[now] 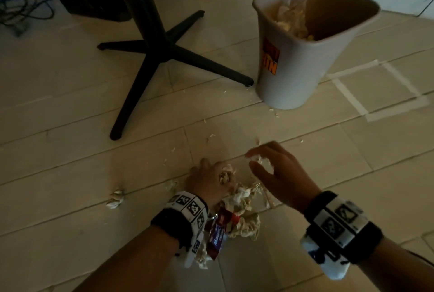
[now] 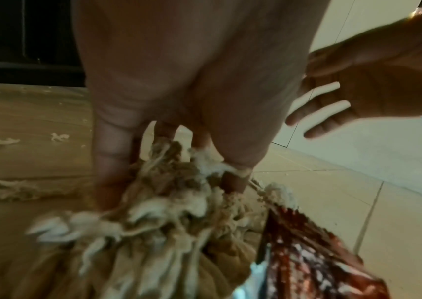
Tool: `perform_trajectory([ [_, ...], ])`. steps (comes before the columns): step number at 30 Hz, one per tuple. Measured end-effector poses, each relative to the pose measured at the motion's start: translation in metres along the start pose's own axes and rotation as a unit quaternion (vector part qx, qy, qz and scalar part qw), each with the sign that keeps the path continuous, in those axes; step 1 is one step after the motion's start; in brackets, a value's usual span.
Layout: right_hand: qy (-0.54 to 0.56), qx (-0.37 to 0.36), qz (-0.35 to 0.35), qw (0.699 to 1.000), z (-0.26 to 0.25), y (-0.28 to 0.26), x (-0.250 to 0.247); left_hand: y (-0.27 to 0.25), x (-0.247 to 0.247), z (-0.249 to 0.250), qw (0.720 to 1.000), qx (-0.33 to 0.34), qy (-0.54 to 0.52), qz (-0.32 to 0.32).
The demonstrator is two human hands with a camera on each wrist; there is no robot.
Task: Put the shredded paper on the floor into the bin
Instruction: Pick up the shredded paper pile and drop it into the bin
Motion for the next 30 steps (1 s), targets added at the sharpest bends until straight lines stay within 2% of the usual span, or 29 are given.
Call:
perform_trajectory([
  [3, 0.078, 0.094, -0.035, 0.992, 0.024, -0.011, 0.022, 0.001, -0.007, 0.001, 0.999, 0.026, -0.019, 0.017],
  [6, 0.192, 0.185, -0.049, 0.962, 0.037, -0.02, 0.041, -0.002, -0.021, 0.0, 0.996, 0.036, -0.054, 0.061],
  [8, 0.278, 0.242, -0.049, 0.928, 0.039, -0.025, 0.05, -0.007, -0.036, 0.001, 0.99, 0.046, -0.081, 0.107],
  [11, 0.415, 0.308, -0.058, 0.854, 0.031, -0.028, 0.061, -0.018, -0.062, 0.008, 0.97, 0.079, -0.139, 0.183],
  [14, 0.516, 0.328, -0.059, 0.789, 0.025, -0.025, 0.065, -0.033, -0.084, 0.019, 0.934, 0.107, -0.229, 0.252],
  [17, 0.587, 0.314, -0.073, 0.742, 0.014, -0.019, 0.064, -0.048, -0.097, 0.034, 0.886, 0.121, -0.332, 0.3],
  [22, 0.698, 0.274, -0.083, 0.656, -0.006, -0.018, 0.058, -0.069, -0.098, 0.056, 0.836, 0.141, -0.427, 0.313],
  [23, 0.713, 0.258, -0.086, 0.647, -0.01, -0.019, 0.053, -0.073, -0.095, 0.06, 0.836, 0.153, -0.424, 0.313],
  [27, 0.727, 0.201, -0.107, 0.647, -0.019, -0.017, 0.034, -0.083, -0.076, 0.073, 0.845, 0.205, -0.397, 0.295],
  [30, 0.707, 0.183, -0.106, 0.675, -0.018, -0.014, 0.028, -0.09, -0.067, 0.08, 0.86, 0.249, -0.33, 0.3],
])
Point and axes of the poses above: each hand's wrist, its own y-axis towards the middle knuckle, its own x-axis out of the palm, z = x × y, the point moved 7 cm from there along y, towards the middle knuckle
